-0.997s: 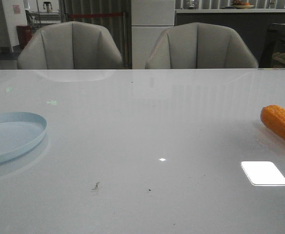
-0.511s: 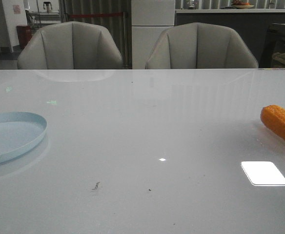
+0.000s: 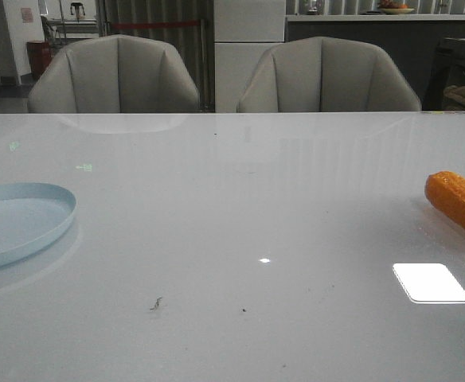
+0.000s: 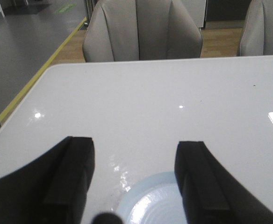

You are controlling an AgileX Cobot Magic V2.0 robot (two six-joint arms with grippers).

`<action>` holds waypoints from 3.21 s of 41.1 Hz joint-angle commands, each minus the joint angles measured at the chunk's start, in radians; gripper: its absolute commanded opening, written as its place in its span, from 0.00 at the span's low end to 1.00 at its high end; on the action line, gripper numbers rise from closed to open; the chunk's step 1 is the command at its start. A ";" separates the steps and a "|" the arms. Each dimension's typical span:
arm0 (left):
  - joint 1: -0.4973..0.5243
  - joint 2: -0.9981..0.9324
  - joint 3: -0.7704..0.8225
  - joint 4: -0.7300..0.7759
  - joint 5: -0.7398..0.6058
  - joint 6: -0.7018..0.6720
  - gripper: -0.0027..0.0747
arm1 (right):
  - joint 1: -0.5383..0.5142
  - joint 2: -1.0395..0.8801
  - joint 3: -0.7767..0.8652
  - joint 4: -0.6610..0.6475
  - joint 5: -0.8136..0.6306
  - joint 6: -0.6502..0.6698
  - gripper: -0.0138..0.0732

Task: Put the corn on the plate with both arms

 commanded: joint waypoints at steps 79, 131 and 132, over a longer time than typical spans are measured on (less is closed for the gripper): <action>0.139 0.909 -0.748 -0.144 0.750 -0.010 0.29 | -0.001 -0.009 -0.038 -0.008 -0.072 -0.001 0.69; 0.137 0.950 -0.769 -0.501 0.883 0.232 0.16 | -0.001 -0.009 -0.038 -0.008 -0.071 -0.001 0.69; 0.135 0.949 -0.774 -0.515 0.895 0.237 0.16 | -0.001 -0.009 -0.038 -0.008 -0.071 -0.001 0.69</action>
